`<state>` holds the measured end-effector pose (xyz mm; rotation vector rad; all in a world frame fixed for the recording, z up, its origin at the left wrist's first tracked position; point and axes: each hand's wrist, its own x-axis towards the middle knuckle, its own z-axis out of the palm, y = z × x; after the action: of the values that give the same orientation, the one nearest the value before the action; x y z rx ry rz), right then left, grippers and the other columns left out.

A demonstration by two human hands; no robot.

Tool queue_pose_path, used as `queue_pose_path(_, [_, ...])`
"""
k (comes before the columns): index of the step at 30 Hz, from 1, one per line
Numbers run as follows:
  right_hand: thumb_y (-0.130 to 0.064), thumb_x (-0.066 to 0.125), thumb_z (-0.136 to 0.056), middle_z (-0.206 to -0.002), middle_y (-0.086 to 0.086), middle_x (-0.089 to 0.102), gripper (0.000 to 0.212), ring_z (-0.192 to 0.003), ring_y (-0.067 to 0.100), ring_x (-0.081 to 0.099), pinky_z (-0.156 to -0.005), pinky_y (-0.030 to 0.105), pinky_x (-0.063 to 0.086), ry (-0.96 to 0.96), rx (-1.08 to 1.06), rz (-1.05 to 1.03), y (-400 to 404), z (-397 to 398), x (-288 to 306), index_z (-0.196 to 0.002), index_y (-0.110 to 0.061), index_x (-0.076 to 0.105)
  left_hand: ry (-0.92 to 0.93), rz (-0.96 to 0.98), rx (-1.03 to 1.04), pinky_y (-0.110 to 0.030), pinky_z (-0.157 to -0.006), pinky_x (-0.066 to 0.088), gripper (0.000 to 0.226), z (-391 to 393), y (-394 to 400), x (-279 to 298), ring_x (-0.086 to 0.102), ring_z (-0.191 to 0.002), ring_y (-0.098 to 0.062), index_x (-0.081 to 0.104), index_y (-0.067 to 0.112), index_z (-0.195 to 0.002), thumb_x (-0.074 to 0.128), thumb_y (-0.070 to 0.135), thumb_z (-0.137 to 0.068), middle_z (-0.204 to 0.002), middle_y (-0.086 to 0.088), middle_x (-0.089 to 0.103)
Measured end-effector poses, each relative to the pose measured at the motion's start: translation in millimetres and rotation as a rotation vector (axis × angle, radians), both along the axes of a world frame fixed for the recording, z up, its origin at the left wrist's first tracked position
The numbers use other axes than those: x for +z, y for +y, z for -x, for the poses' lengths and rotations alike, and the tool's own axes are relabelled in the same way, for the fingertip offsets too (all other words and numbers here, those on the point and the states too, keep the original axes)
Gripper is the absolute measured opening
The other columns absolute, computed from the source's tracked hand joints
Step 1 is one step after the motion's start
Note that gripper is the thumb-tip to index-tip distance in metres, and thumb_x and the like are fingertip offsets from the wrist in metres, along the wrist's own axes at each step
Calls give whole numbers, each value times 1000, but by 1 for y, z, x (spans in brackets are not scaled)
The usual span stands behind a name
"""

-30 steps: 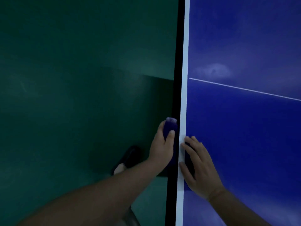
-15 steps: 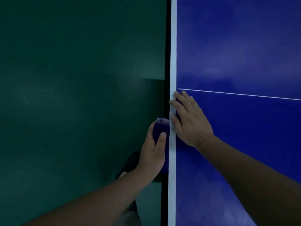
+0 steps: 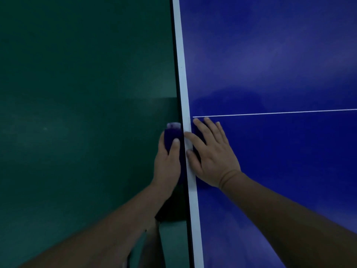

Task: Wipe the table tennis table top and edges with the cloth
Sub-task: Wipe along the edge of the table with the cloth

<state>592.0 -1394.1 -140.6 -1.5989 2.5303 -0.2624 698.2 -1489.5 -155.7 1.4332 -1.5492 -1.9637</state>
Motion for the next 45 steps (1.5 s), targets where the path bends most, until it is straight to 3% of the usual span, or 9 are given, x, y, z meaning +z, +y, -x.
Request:
queue_pose_path(12, [-37,44,-99,-162,13,26,48,-153,32,12,-124,52,10,-14,-13,0,-3,1,2,-143,-18,49,-36,18,-71,-42,-100,47,41,71,-75,-8,63,-105,-13,40,40,-141,45,43,-100,-121,9,64])
queue_pose_path(15, [-37,44,-99,-163,13,23,49,-153,33,9,-123,54,11,-11,-15,14,-3,3,1,-143,-18,50,12,13,-61,-35,-98,45,42,51,-57,-3,61,-109,-12,40,38,-143,48,37,-102,-123,10,62])
queue_pose_path(20, [-38,48,-99,-162,13,26,47,-153,34,13,-122,57,17,-44,-37,50,-3,3,4,-141,-18,55,59,-37,-54,-23,-91,46,28,37,-45,9,60,-102,6,46,54,-117,49,30,-102,-113,24,62])
queue_pose_path(25, [-40,50,-97,-162,9,27,46,-152,33,16,-121,55,17,-78,-55,36,-3,2,3,-138,-20,57,23,1,-104,-33,-87,47,35,92,-102,3,61,-98,-4,41,44,-138,43,42,-103,-110,17,63])
queue_pose_path(28, [-42,50,-97,-163,7,24,46,-153,34,13,-121,56,16,-123,-82,57,-12,9,3,-139,-24,53,30,22,-96,-25,-84,44,35,98,-109,0,60,-98,1,42,43,-137,44,41,-103,-112,17,63])
queue_pose_path(31, [-39,48,-98,-162,12,27,44,-152,35,13,-122,54,14,-86,-54,98,-53,43,8,-137,-20,53,75,-8,-68,-5,-82,40,29,76,-90,7,55,-96,20,42,53,-120,49,31,-103,-112,31,57])
queue_pose_path(36, [-37,37,-101,-161,15,27,50,-152,35,14,-123,50,12,58,83,-14,-162,149,11,-142,-12,50,102,-85,-139,-30,-92,50,27,80,-99,4,63,-104,-1,42,64,-119,47,46,-101,-118,16,65])
queue_pose_path(42, [-34,28,-103,-162,11,27,55,-152,28,18,-125,46,11,14,-3,-31,-212,187,-4,-151,-9,38,102,19,-106,-24,-96,41,39,168,-186,-12,55,-116,-4,42,35,-143,44,36,-104,-130,17,57])
queue_pose_path(45, [-32,30,-103,-163,7,27,56,-153,23,16,-126,43,8,-4,-29,-21,-211,187,0,-153,-8,34,97,-17,-103,-24,-97,42,35,167,-188,-11,56,-115,-1,41,47,-137,45,37,-104,-132,18,57])
